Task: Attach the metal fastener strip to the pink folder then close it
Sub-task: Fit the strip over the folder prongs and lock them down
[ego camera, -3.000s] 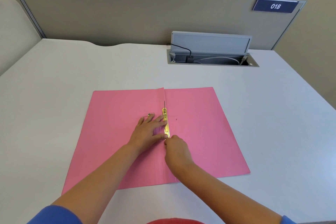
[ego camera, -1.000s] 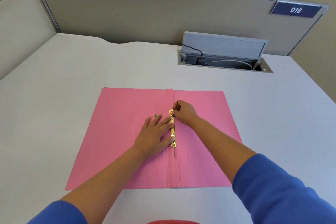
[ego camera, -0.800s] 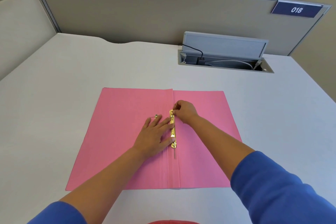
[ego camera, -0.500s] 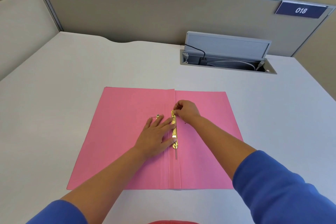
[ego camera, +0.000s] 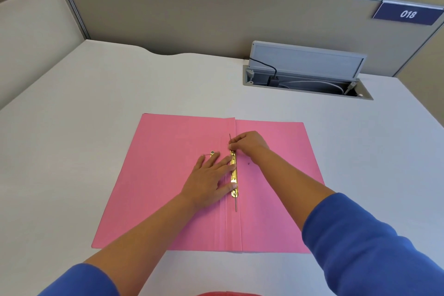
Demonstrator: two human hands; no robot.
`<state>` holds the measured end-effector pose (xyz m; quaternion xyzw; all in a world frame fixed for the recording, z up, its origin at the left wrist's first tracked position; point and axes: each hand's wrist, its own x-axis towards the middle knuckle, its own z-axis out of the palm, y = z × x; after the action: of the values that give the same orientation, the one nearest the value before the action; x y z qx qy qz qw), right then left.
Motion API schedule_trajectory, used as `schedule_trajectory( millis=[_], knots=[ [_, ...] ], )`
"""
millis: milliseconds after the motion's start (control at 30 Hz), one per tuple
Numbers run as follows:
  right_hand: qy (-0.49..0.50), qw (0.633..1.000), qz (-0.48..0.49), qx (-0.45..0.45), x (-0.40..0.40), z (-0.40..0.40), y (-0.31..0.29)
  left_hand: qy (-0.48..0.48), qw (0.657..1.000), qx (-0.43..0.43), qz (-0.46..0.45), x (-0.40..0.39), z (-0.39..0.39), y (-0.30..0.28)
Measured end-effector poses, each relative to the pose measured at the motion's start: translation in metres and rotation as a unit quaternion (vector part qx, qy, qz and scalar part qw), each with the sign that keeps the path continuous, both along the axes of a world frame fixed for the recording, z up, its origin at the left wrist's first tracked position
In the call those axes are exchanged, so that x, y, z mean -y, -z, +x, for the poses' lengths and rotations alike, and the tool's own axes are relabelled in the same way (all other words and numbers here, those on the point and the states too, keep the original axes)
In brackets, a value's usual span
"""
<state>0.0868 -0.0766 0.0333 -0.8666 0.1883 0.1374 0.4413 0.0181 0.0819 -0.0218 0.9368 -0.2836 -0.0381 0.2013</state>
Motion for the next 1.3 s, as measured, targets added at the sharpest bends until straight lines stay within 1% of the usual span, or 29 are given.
schedule_trajectory(
  millis=[67, 200, 267, 367, 433, 500, 600, 667, 767, 833, 900, 1000, 1067, 1133, 1233, 1300],
  knots=[
    [0.031, 0.999, 0.015, -0.011, -0.001, 0.002, -0.001, -0.001, 1.0, -0.002, 0.002, 0.0, 0.0, 0.0],
    [0.053, 0.998, -0.005, -0.043, -0.005, 0.007, -0.002, -0.003, 1.0, -0.006, -0.001, 0.0, 0.0, 0.002],
    [0.067, 0.996, 0.003, -0.053, -0.005, 0.008, -0.003, -0.002, 1.0, -0.007, -0.001, -0.001, 0.0, 0.002],
    [0.046, 0.997, 0.006, -0.066, -0.005, 0.008, -0.008, -0.002, 1.0, -0.006, -0.003, -0.001, 0.001, 0.001],
    [0.038, 0.996, 0.036, -0.067, -0.004, 0.007, -0.011, 0.001, 1.0, 0.001, -0.002, -0.001, 0.001, 0.001],
    [0.033, 0.993, 0.091, -0.06, 0.001, 0.002, -0.016, 0.002, 1.0, -0.002, -0.001, -0.001, 0.001, 0.0],
    [0.016, 0.992, 0.124, -0.013, 0.01, -0.016, -0.017, 0.002, 1.0, -0.013, -0.001, -0.001, 0.001, -0.001],
    [0.012, 0.996, 0.074, 0.04, 0.017, -0.034, -0.01, 0.002, 1.0, -0.018, 0.0, -0.001, 0.001, -0.001],
    [-0.039, 0.992, -0.078, 0.093, 0.025, -0.072, -0.003, 0.002, 1.0, -0.02, 0.004, -0.002, 0.002, -0.001],
    [-0.117, 0.973, -0.184, 0.07, 0.034, -0.1, 0.002, 0.006, 1.0, -0.017, 0.008, -0.001, 0.003, -0.001],
    [-0.182, 0.949, -0.258, 0.011, 0.045, -0.126, 0.008, 0.008, 1.0, -0.019, 0.009, -0.001, 0.004, -0.001],
    [-0.213, 0.937, -0.274, -0.047, 0.055, -0.152, 0.017, 0.011, 1.0, -0.025, 0.009, -0.001, 0.005, -0.002],
    [-0.214, 0.935, -0.277, -0.05, 0.056, -0.156, 0.019, 0.016, 1.0, -0.02, -0.002, -0.001, 0.006, -0.004],
    [-0.209, 0.937, -0.276, -0.047, 0.056, -0.153, 0.019, 0.006, 0.999, -0.001, -0.043, -0.002, 0.006, -0.01],
    [-0.207, 0.938, -0.275, -0.044, 0.056, -0.147, 0.019, -0.055, 0.991, 0.05, -0.11, -0.006, 0.008, -0.023],
    [-0.204, 0.939, -0.275, -0.041, 0.057, -0.142, 0.019, -0.125, 0.982, 0.086, -0.11, -0.016, 0.017, -0.033]
  ],
)
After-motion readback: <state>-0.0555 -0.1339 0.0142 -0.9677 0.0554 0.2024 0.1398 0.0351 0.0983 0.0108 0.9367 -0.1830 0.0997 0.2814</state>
